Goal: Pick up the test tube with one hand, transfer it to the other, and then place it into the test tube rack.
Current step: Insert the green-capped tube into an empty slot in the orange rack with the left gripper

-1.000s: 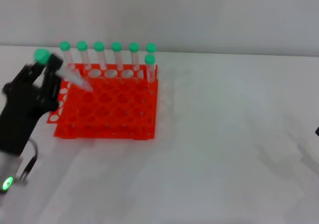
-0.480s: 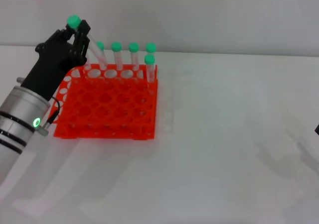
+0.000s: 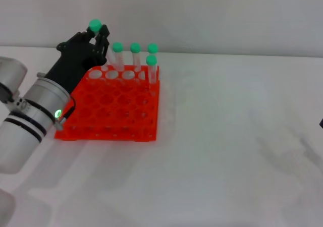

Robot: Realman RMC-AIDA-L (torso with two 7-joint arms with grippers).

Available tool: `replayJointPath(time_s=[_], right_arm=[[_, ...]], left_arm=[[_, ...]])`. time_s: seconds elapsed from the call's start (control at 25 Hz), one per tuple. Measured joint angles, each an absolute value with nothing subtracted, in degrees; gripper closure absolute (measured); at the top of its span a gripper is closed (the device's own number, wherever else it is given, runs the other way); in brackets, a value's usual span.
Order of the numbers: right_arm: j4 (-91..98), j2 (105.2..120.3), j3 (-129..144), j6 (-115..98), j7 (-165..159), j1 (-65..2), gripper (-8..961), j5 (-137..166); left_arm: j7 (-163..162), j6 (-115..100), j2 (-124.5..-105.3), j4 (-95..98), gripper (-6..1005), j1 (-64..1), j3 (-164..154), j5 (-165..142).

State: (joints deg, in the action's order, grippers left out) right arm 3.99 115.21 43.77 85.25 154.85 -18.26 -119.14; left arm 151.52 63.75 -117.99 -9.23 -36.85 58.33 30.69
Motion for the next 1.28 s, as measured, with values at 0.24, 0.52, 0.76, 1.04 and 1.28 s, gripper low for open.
replayJointPath(time_s=[0.24,0.52,0.76,1.04,1.28], right_arm=[[3.8,115.26,43.8,85.2,154.9,-18.5,80,-119.2],[3.1,115.31,43.8,85.2,154.9,-18.5,80,-119.2],[3.1,115.31,43.8,85.4,154.9,-18.5,80,-119.2],[3.0,115.31,43.8,85.4,154.9,-18.5,80,-119.2],[3.0,115.31,43.8,85.5,154.9,-18.5,80,-119.2]], left_arm=[[152.8,60.8,-118.98,-9.6,755,-38.1,58.1,30.4],[155.4,56.7,-119.53,-12.1,755,-37.8,58.1,30.3],[157.4,54.7,-119.55,-12.2,756,-39.0,58.0,29.7],[157.9,52.2,-119.57,-12.7,757,-39.6,58.0,29.6],[158.9,50.6,-119.54,-12.7,757,-39.9,57.9,29.6]])
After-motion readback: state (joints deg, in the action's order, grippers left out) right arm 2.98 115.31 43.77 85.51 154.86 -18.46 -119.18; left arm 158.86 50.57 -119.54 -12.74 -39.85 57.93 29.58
